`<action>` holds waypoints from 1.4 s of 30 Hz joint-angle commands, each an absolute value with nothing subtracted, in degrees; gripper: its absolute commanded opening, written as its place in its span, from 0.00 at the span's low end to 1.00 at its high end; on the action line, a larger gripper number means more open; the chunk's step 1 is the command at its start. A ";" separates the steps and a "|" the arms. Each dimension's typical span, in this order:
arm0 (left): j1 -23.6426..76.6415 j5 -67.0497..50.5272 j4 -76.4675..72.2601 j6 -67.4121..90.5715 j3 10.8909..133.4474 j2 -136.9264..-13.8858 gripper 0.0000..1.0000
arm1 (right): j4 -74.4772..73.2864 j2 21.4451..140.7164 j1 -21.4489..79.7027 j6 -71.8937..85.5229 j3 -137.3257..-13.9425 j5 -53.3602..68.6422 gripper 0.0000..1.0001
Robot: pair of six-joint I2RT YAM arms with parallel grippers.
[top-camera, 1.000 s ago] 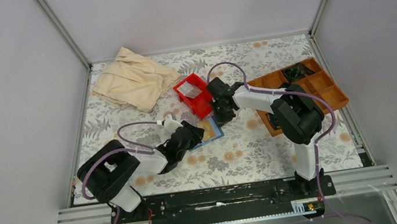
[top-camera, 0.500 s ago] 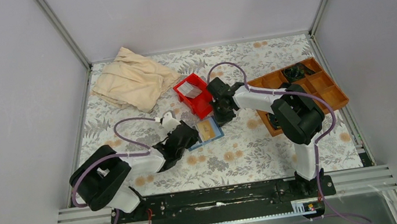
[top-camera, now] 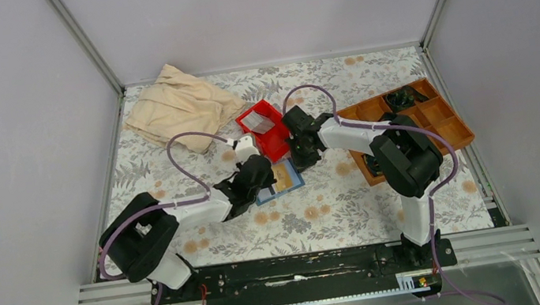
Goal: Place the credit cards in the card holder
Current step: Insert the credit card into the card holder.
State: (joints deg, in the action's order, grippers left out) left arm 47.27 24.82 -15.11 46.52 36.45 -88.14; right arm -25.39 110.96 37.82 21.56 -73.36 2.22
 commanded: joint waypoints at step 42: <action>47.81 18.83 -9.62 40.61 40.55 -94.95 0.00 | -22.42 110.35 38.23 23.38 -69.39 2.92 0.00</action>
State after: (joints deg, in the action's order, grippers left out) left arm 47.37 19.51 -7.66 41.19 40.38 -93.91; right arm -23.16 109.86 37.76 22.79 -71.37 2.46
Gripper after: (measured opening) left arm 0.011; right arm 0.011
